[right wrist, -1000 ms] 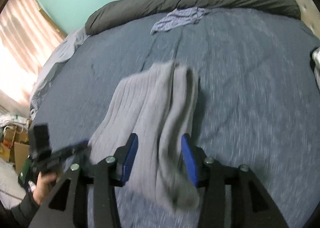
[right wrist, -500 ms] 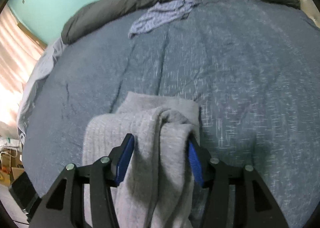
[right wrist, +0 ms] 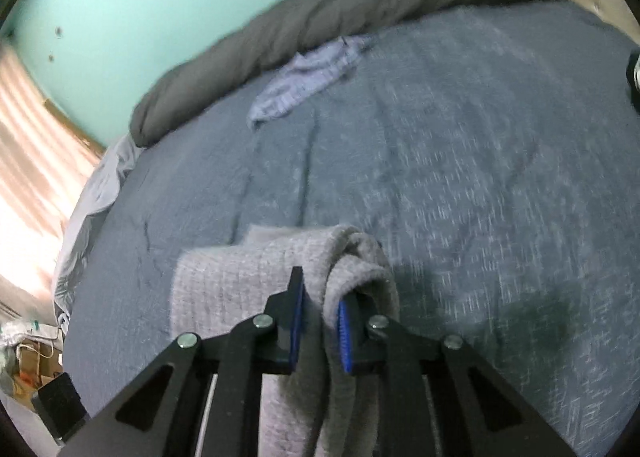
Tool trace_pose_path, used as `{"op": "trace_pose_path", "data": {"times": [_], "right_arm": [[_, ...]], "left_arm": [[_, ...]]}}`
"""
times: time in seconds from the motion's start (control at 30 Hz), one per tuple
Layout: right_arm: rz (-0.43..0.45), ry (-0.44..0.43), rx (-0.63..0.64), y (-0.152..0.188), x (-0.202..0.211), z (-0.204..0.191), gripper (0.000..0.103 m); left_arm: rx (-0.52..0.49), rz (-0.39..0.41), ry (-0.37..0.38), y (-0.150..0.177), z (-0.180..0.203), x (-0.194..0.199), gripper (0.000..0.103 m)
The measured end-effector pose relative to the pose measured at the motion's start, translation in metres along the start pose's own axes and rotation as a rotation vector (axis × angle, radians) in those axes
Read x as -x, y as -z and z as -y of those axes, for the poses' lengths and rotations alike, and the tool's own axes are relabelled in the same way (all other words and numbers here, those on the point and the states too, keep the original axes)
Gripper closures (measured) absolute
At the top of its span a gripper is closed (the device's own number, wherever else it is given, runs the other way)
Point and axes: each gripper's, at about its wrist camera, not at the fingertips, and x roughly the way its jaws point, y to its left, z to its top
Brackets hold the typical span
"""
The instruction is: Fold clothes
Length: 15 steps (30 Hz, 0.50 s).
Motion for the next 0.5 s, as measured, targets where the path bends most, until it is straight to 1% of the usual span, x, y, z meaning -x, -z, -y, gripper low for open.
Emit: {"op": "trace_pose_path", "data": {"times": [0.1, 0.13, 0.17, 0.23, 0.37, 0.5], "right_arm": [[-0.033, 0.028, -0.020, 0.000, -0.014, 0.006, 0.088], [-0.052, 0.041, -0.021, -0.001, -0.017, 0.007, 0.086], [-0.072, 0.053, -0.022, -0.003, -0.021, 0.008, 0.084], [-0.094, 0.071, -0.024, -0.006, -0.019, 0.008, 0.073], [-0.077, 0.124, 0.142, -0.006, 0.006, -0.014, 0.071], [-0.017, 0.198, 0.221, -0.002, 0.034, -0.033, 0.070]], "left_arm": [[-0.001, -0.011, -0.010, 0.000, -0.001, -0.005, 0.083], [-0.003, -0.012, -0.012, 0.000, -0.001, -0.005, 0.083], [-0.005, -0.012, -0.014, 0.000, -0.001, -0.005, 0.083], [-0.008, -0.014, -0.017, 0.000, -0.001, -0.006, 0.083], [-0.005, -0.020, -0.023, 0.000, -0.003, -0.007, 0.083], [-0.006, -0.013, -0.026, 0.001, -0.002, -0.003, 0.083]]}}
